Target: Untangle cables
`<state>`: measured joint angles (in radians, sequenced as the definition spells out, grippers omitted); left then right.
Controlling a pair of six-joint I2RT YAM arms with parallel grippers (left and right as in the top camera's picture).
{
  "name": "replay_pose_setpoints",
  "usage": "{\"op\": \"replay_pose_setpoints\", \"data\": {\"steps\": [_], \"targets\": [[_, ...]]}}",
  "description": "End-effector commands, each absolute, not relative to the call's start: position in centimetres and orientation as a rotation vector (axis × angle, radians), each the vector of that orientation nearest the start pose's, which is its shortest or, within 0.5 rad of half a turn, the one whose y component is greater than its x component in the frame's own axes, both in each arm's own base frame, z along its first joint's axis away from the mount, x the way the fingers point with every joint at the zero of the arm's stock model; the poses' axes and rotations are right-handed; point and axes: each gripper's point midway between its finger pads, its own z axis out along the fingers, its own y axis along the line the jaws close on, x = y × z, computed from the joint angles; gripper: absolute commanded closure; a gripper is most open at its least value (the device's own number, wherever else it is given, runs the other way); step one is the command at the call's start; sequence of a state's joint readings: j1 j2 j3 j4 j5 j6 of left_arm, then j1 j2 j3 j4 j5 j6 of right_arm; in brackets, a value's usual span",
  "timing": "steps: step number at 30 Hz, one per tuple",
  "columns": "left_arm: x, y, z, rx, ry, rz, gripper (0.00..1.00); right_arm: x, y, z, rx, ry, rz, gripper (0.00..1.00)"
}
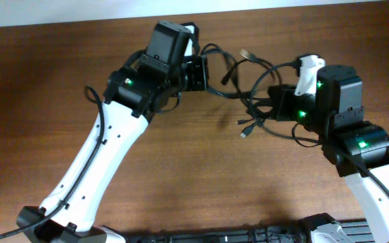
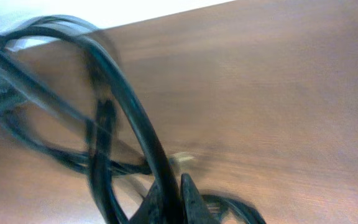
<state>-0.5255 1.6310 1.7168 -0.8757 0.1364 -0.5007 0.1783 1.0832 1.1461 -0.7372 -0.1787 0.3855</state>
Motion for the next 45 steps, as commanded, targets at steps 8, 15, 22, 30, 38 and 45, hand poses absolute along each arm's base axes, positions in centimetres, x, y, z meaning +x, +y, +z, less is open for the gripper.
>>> {"op": "replay_pose_setpoints", "data": {"steps": [8, 15, 22, 30, 38, 45], "targets": [[38.9, -22.0, 30.5, -0.072, 2.391, -0.648, 1.0, 32.1, 3.8, 26.9, 0.499, 2.214, 0.295, 0.78], [38.8, -22.2, 30.6, 0.065, 2.375, -0.614, 1.0, 32.0, 4.3, 26.9, 0.324, 2.242, 0.249, 0.41], [37.8, -25.4, 32.4, 0.439, 2.25, -0.741, 1.0, 32.0, 5.4, 27.1, 0.203, 2.249, 0.283, 0.39], [34.6, -28.7, 34.3, 0.942, 1.988, -0.873, 1.0, 31.4, 11.2, 29.4, -0.269, 2.151, 0.534, 0.34], [32.1, -30.2, 35.7, 1.106, 1.841, -1.025, 1.0, 31.3, 12.0, 30.1, -0.304, 2.117, 0.592, 0.33], [28.6, -31.3, 37.7, 1.276, 1.632, -1.228, 1.0, 31.4, 12.1, 30.2, -0.305, 2.109, 0.591, 0.33]]}}
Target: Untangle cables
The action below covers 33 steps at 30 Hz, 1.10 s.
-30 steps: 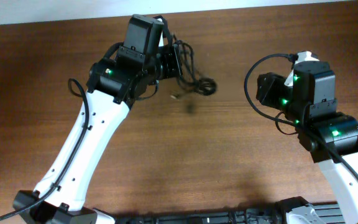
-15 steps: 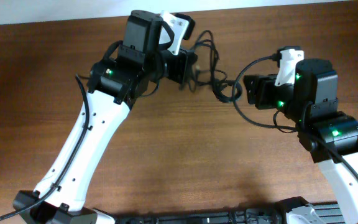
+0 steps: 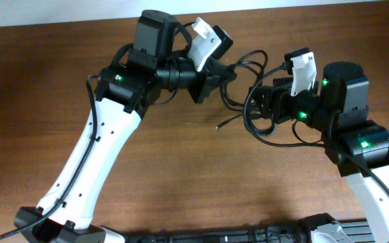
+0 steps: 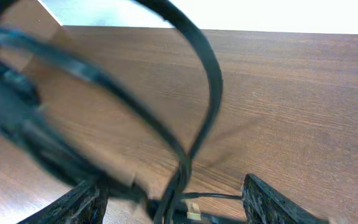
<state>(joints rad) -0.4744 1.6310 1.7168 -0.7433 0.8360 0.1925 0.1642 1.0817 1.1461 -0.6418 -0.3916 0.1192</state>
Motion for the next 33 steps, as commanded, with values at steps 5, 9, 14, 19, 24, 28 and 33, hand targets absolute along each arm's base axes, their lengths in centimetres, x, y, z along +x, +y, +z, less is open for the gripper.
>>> {"op": "replay_pose_setpoints", "data": {"steps": [5, 9, 14, 19, 24, 28, 33], "targets": [[27.6, -31.4, 38.3, 1.32, 1.564, -1.284, 1.0, 31.5, 12.1, 30.3, -0.305, 2.105, 0.591, 0.34], [27.6, -31.4, 38.3, 1.321, 1.562, -1.285, 1.0, 31.4, 12.1, 30.3, -0.305, 2.106, 0.591, 0.96], [30.2, -30.9, 36.8, 1.253, 1.674, -1.1, 1.0, 31.4, 12.2, 30.3, -0.31, 2.105, 0.599, 0.96], [37.7, -26.3, 33.3, 0.767, 2.078, -0.645, 0.47, 31.1, 12.9, 30.7, -0.333, 2.089, 0.654, 0.96], [38.3, -25.1, 32.6, 0.688, 2.134, -0.575, 0.01, 31.3, 13.3, 31.7, -0.247, 2.071, 0.739, 0.96], [37.1, -25.9, 32.4, 0.733, 2.147, -0.658, 0.01, 32.0, 12.4, 31.5, -0.086, 2.097, 0.737, 0.96], [34.9, -27.0, 32.1, 0.849, 2.145, -0.785, 0.01, 33.1, 11.5, 30.4, 0.12, 2.144, 0.76, 0.96]]}}
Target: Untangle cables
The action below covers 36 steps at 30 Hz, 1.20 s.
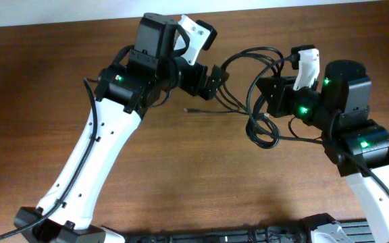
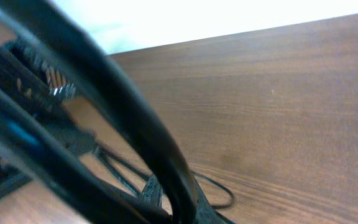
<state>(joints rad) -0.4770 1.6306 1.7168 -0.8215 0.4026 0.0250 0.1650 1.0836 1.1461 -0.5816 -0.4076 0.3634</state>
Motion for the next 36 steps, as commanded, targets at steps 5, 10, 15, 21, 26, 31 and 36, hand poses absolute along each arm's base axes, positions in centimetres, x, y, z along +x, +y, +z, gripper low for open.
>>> {"op": "replay_pose_setpoints", "data": {"steps": [5, 10, 15, 21, 26, 31, 36], "targets": [[33.4, -27.0, 31.1, 0.961, 2.156, -0.797, 0.01, 33.7, 11.5, 29.4, 0.201, 2.176, 0.785, 0.96], [32.5, -26.5, 30.3, 1.044, 2.159, -0.767, 0.01, 33.9, 11.1, 29.3, 0.269, 2.179, 0.8, 0.96], [32.5, -26.6, 30.3, 1.059, 2.148, -0.761, 0.14, 34.2, 9.1, 28.8, 0.443, 2.179, 0.816, 0.96], [29.4, -28.8, 32.3, 1.212, 1.983, -1.02, 0.11, 35.1, 9.2, 31.2, 0.539, 2.08, 0.988, 0.96], [28.4, -29.7, 32.3, 1.245, 1.969, -1.045, 0.11, 35.6, 10.3, 33.9, 0.436, 1.988, 1.081, 0.96], [27.7, -30.7, 32.4, 1.205, 2.019, -1.091, 0.14, 36.0, 10.5, 35.4, 0.42, 1.925, 1.111, 0.96], [28.2, -31.6, 32.6, 1.024, 2.142, -1.121, 0.15, 36.1, 10.8, 36.5, 0.376, 1.887, 1.132, 0.96]]}}
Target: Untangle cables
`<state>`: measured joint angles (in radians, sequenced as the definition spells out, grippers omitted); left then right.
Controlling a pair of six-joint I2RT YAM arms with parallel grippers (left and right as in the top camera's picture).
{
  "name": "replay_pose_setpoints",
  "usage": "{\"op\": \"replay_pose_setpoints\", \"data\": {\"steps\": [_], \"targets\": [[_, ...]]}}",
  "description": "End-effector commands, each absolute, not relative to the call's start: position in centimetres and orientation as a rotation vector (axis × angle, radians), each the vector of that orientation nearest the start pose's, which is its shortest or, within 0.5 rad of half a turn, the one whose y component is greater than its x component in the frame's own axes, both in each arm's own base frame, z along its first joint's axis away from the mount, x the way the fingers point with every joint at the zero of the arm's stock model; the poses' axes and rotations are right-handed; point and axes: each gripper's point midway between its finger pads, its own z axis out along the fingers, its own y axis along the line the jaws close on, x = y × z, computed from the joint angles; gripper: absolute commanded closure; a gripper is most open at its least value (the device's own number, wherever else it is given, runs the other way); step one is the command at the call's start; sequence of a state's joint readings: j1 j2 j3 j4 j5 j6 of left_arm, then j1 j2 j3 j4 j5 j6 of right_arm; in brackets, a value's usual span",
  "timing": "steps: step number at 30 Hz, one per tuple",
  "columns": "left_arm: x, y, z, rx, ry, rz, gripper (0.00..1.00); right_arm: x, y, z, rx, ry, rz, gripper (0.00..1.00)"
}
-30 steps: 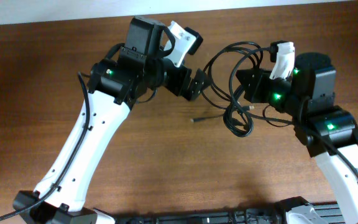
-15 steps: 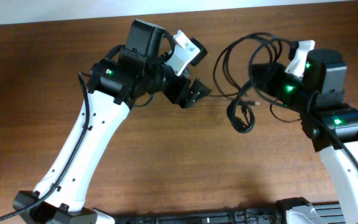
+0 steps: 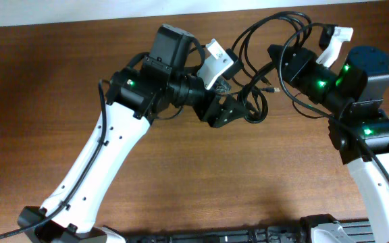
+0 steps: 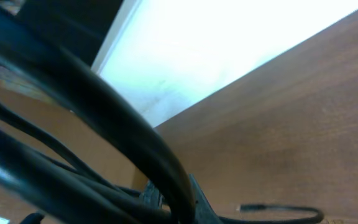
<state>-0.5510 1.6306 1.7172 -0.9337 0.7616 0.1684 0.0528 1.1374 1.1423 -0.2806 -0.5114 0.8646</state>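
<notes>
A tangle of black cables (image 3: 254,102) hangs between my two grippers above the brown table (image 3: 181,182). Its big loops (image 3: 275,23) arch over the table's far edge. In the overhead view my left gripper (image 3: 229,108) sits at the knot's left side, apparently shut on strands there. My right gripper (image 3: 283,62) is higher and to the right, near the far edge. The right wrist view shows a thick cable (image 4: 135,137) pinched at the right gripper's fingertips (image 4: 194,202). A thin strand with a plug end (image 4: 278,210) trails over the wood below.
A pale surface (image 3: 80,10) lies beyond the table's far edge. The arms' dark bases (image 3: 215,236) stand along the near edge. Bare wood fills the left and front of the table.
My right gripper has moved up toward the far edge, carrying the loops with it. My left gripper has shifted down and right, closer to the knot. The loop that hung below the right gripper is gone.
First both grippers held the tangle at the back of the table, a short way apart. Then they stood closer, the bundle bunched between them. Later strands stretched between them with a loop drooping. Now the right is raised and the knot sits by the left.
</notes>
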Motion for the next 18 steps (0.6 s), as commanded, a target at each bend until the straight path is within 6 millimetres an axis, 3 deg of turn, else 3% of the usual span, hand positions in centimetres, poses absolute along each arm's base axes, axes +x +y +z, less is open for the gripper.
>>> {"op": "replay_pose_setpoints", "data": {"steps": [1, 9, 12, 15, 18], "targets": [[28.6, -31.5, 32.4, 0.98, 2.174, -1.097, 0.15, 36.2, 10.8, 36.8, 0.369, 1.878, 1.133, 0.96], [28.2, -32.5, 32.1, 0.954, 2.202, -1.07, 0.17, 36.0, 11.5, 38.3, 0.295, 1.829, 1.178, 0.96], [28.7, -32.3, 31.8, 0.907, 2.232, -1.03, 0.36, 36.0, 11.5, 38.3, 0.293, 1.831, 1.181, 0.96], [28.7, -32.3, 31.9, 0.905, 2.23, -1.032, 0.65, 36.0, 11.5, 38.3, 0.298, 1.831, 1.185, 0.96], [28.7, -32.4, 31.9, 0.905, 2.229, -1.032, 0.77, 35.9, 11.6, 38.3, 0.302, 1.834, 1.201, 0.96]]}}
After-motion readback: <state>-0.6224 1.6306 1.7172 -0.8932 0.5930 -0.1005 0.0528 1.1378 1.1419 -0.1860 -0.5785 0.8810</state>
